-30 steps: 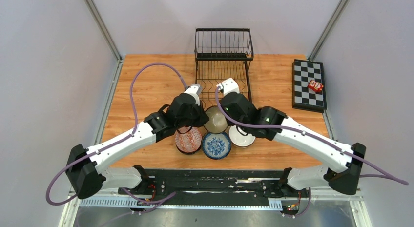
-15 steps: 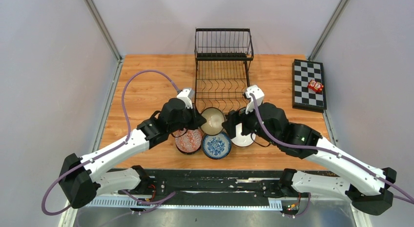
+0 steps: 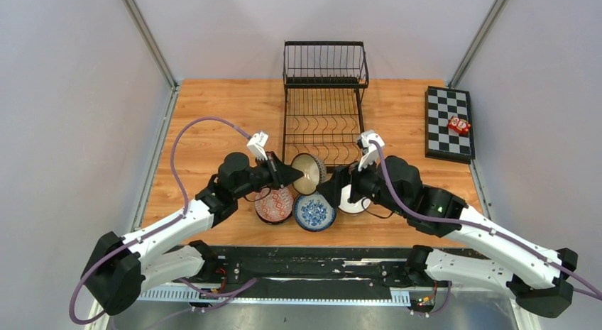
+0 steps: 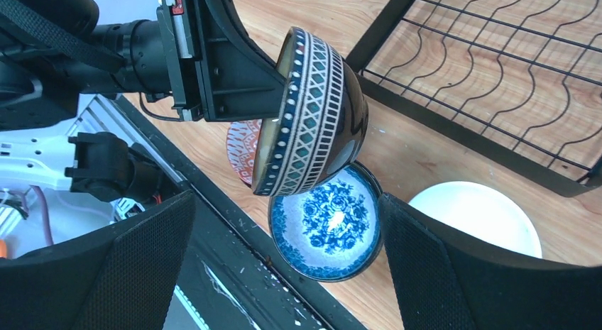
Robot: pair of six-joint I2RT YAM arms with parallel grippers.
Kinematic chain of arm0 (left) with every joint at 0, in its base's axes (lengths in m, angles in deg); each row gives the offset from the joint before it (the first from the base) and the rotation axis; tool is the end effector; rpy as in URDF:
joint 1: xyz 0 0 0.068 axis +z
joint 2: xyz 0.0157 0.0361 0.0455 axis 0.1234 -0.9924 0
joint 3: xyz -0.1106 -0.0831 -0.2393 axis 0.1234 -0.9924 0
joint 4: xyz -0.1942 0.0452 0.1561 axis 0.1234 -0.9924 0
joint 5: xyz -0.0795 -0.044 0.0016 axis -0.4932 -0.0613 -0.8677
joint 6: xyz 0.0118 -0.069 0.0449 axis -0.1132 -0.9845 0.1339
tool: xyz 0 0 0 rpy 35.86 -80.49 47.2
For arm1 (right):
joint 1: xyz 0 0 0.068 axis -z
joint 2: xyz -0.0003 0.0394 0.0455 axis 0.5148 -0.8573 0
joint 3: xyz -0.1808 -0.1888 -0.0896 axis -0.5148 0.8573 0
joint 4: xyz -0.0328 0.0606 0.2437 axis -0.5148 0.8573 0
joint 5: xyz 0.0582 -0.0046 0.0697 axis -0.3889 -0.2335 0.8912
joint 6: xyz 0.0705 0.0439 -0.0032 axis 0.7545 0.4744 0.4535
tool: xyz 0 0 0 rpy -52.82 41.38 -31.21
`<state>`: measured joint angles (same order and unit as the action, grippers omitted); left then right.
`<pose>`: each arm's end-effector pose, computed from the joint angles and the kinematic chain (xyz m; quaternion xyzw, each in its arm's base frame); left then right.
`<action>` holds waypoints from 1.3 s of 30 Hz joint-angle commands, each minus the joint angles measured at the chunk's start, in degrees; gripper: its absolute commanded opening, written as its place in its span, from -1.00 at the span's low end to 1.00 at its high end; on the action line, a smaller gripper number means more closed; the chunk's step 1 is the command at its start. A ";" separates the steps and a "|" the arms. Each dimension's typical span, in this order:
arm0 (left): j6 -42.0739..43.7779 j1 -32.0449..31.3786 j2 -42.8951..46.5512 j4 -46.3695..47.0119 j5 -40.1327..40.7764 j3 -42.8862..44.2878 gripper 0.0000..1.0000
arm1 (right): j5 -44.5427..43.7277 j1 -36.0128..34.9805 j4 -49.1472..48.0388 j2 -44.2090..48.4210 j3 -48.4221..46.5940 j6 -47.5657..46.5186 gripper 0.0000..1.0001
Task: Load the bowls into the dish rack
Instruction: Adjust the bowl.
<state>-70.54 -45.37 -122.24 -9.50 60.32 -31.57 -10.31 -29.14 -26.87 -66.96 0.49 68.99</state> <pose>0.1925 -0.1743 0.2524 0.0149 0.7809 -0.4893 0.3879 0.1130 0.1734 0.3669 -0.1728 0.7657 0.3805 0.4890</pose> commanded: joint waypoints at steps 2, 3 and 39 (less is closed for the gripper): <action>-6.35 1.44 3.16 20.06 -5.58 -2.87 -1.00 | 2.18 -0.58 -5.08 -0.48 1.18 3.26 1.00; -7.32 1.65 3.23 21.84 -5.88 -3.52 -1.00 | 2.36 -0.60 -5.94 -0.62 1.26 3.59 1.00; -13.80 3.13 2.53 35.79 -5.08 -8.97 -1.00 | 6.49 -0.70 -18.21 -4.25 -1.29 4.28 1.00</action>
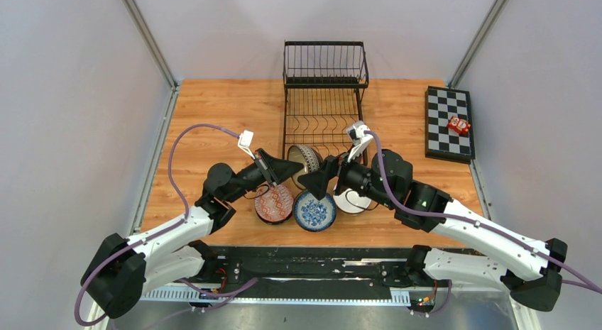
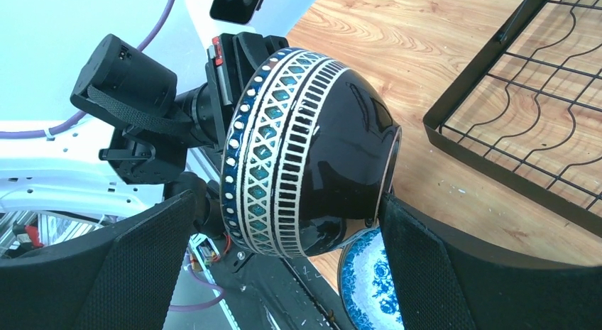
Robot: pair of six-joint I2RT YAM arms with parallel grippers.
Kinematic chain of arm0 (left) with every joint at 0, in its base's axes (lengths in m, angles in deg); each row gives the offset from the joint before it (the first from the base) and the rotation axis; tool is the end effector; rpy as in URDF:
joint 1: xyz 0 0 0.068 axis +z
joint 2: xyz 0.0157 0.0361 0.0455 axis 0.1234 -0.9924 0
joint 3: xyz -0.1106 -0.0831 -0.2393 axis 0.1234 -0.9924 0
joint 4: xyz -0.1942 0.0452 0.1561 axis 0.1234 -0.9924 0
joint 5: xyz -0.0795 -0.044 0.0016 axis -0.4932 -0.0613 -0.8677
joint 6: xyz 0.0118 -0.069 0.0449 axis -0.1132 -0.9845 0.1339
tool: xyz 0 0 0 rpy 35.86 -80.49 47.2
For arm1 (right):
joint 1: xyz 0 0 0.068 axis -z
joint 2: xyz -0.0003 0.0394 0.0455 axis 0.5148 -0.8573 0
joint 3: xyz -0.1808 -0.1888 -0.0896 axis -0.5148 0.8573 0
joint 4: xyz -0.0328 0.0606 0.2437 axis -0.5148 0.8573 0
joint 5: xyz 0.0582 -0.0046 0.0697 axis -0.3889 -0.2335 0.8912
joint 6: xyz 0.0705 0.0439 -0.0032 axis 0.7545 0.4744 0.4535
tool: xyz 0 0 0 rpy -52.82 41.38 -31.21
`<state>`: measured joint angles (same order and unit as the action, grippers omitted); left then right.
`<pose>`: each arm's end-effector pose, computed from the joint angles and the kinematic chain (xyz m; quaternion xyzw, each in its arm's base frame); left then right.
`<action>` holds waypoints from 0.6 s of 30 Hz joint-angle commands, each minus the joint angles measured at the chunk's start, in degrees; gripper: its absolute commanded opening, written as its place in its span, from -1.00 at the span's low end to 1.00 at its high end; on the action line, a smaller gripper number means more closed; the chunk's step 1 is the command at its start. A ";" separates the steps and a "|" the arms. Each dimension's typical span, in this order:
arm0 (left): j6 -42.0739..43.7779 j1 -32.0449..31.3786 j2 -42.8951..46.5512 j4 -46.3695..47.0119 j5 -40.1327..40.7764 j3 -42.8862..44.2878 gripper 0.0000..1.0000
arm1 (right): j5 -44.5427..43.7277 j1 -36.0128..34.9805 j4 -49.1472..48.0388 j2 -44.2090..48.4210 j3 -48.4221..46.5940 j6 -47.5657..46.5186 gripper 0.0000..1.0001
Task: Load the bowls into the dish rack
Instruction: Adjust the bowl.
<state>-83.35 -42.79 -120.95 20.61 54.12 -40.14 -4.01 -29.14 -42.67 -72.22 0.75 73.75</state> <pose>0.1836 -0.1629 0.2764 -0.0026 0.6487 -0.6343 0.4206 0.1216 0.2044 0.3863 -0.1585 0.7098 0.4817 0.4889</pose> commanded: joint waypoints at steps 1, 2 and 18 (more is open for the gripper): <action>-0.99 0.56 1.23 5.98 1.17 -0.49 -1.00 | 0.43 -0.70 -2.72 0.94 -1.51 -0.39 0.99; -1.04 0.61 1.10 6.13 1.19 -0.51 -1.00 | 0.56 -0.69 -3.01 0.88 -1.51 -0.21 0.98; -1.02 0.57 0.61 4.90 1.20 1.00 -1.00 | 0.59 -0.66 -1.39 -0.60 -2.88 -1.91 0.72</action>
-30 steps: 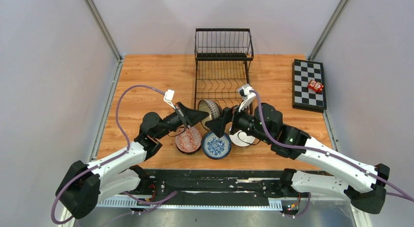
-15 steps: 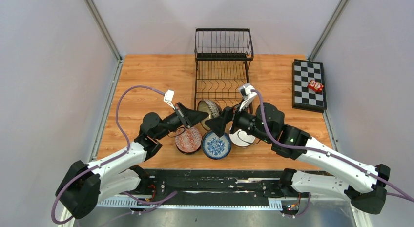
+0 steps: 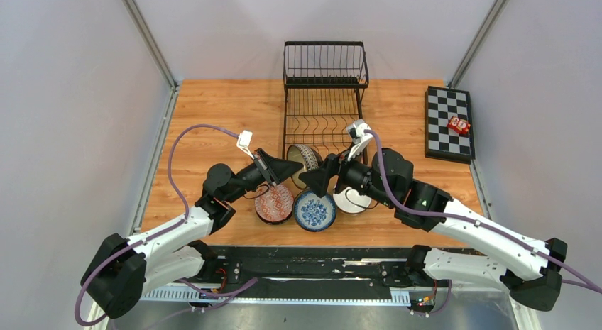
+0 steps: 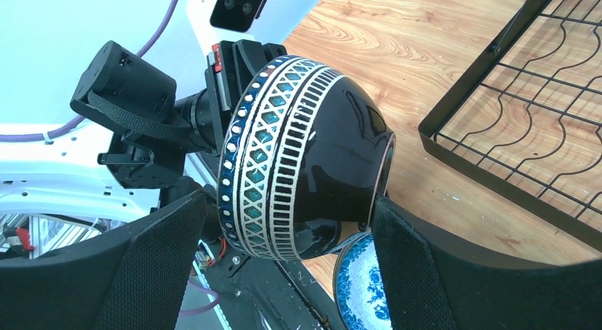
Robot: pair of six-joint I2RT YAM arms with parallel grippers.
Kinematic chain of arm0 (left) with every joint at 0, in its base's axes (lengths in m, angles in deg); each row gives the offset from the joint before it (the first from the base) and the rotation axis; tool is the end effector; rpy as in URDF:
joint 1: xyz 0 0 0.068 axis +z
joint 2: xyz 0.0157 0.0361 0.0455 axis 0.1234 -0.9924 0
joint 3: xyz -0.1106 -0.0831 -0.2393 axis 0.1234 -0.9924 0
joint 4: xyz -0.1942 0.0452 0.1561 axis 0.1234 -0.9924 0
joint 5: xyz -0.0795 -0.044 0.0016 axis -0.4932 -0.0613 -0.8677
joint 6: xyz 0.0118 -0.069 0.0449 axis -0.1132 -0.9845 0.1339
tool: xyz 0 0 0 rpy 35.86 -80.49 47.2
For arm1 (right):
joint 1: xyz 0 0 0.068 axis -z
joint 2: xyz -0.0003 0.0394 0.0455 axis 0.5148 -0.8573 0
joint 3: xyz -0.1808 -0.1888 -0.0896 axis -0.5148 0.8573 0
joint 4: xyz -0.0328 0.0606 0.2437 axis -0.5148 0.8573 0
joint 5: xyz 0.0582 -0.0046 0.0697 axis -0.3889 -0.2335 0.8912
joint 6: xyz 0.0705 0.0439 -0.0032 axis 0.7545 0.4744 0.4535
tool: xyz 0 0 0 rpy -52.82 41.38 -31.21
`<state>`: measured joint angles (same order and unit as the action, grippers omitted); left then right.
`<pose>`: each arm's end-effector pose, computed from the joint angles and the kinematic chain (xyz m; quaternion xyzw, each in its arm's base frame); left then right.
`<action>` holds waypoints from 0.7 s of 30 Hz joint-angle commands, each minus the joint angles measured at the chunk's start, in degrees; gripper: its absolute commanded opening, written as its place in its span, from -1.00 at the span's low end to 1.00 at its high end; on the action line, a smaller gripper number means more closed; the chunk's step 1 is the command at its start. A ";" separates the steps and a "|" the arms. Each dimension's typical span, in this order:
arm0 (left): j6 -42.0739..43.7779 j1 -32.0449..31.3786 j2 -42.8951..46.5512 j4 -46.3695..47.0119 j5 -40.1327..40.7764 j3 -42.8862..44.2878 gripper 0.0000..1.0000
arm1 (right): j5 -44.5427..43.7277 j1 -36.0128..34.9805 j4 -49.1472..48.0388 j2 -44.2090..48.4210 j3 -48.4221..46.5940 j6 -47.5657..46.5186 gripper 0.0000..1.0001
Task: Load the bowls into the dish rack
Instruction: Adjust the bowl.
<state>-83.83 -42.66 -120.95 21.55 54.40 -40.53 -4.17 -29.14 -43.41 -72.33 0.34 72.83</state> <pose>0.1836 -0.1618 0.2762 -0.0066 0.6451 -0.6366 0.4225 0.1219 0.2044 0.3905 -0.1615 0.7027 0.4818 0.4979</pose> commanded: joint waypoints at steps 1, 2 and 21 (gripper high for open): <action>-0.53 0.41 0.56 3.83 0.90 1.46 -1.00 | 0.48 -0.65 -0.27 -0.69 -2.56 -1.18 0.72; -0.53 0.43 0.54 3.77 0.82 1.59 -1.00 | 0.21 -0.64 -0.05 -0.81 -2.67 -1.31 0.72; -1.36 0.38 0.14 2.08 0.37 2.19 -0.69 | -2.62 -0.66 -1.45 0.18 -2.40 -4.58 -0.95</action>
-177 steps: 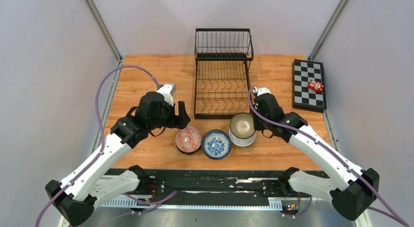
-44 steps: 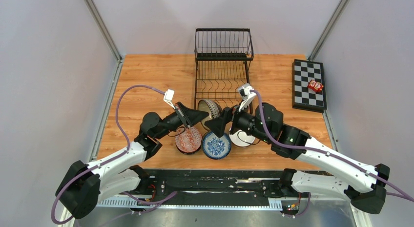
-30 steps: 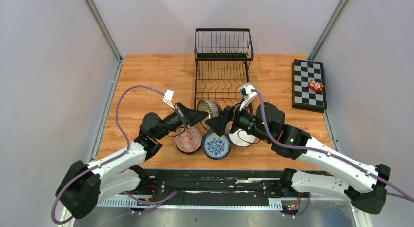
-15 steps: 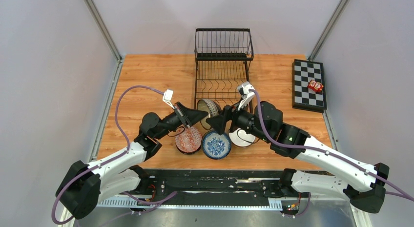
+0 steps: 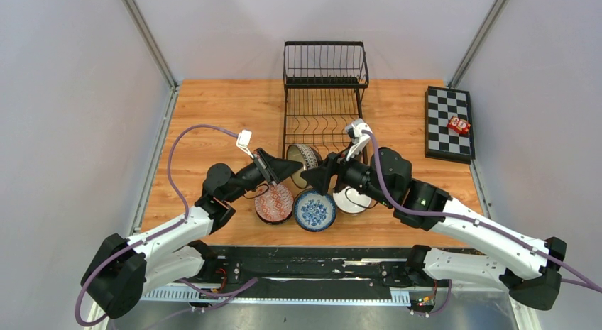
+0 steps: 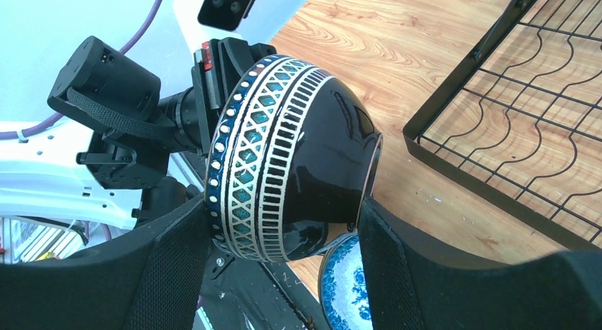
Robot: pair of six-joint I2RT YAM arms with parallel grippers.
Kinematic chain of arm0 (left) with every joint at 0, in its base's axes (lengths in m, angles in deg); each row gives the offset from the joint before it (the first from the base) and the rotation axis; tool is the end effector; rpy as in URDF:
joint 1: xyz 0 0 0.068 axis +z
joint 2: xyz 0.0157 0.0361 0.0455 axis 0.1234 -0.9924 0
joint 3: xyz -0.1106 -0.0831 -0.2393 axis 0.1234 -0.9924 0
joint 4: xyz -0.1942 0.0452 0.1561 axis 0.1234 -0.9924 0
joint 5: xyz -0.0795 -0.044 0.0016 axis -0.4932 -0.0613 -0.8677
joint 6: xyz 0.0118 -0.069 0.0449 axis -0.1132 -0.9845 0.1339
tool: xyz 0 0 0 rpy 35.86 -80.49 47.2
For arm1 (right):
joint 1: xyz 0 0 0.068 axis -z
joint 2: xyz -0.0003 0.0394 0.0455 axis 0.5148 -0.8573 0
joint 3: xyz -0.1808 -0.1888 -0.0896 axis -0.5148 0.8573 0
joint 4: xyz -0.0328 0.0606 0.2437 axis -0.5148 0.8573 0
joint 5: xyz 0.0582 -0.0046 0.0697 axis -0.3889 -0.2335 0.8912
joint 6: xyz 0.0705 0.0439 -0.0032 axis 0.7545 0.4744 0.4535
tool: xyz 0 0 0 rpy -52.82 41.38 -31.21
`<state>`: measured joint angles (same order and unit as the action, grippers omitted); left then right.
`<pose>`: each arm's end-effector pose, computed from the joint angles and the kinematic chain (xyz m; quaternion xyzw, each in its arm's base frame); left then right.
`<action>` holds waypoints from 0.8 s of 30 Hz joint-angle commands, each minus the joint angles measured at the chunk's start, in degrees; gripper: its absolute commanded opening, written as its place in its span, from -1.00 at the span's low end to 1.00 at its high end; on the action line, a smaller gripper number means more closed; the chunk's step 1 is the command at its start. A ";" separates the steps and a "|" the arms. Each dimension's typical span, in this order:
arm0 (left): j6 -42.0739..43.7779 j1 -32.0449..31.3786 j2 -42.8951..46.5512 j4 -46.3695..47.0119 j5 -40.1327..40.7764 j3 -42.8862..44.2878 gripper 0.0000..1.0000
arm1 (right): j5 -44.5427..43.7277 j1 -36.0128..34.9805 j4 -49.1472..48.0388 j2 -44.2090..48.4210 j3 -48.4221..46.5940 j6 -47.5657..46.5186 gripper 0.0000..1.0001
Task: Load the bowls into the dish rack
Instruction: Adjust the bowl.
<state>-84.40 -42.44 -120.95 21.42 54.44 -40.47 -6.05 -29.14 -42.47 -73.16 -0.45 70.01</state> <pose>0.1844 -0.1611 0.2763 -0.0115 0.6455 -0.6375 0.4204 0.1254 0.2057 0.3901 -0.1696 0.7068 0.4562 0.5133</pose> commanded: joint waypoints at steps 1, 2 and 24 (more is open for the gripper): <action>-0.55 0.19 0.11 2.00 0.32 2.18 -0.54 | -1.05 -0.70 -2.42 0.97 -1.76 -1.91 -0.95; -0.23 0.19 0.10 1.68 0.32 2.19 -0.43 | -1.52 -0.65 -2.38 1.03 -1.82 -2.13 -0.95; 3.74 0.28 1.15 -8.45 4.04 3.43 0.50 | -5.95 -0.70 0.17 -0.17 -6.03 -4.72 -0.95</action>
<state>-82.52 -42.44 -120.95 15.19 57.02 -39.18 -10.13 -29.14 -39.41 -73.58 -2.83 66.52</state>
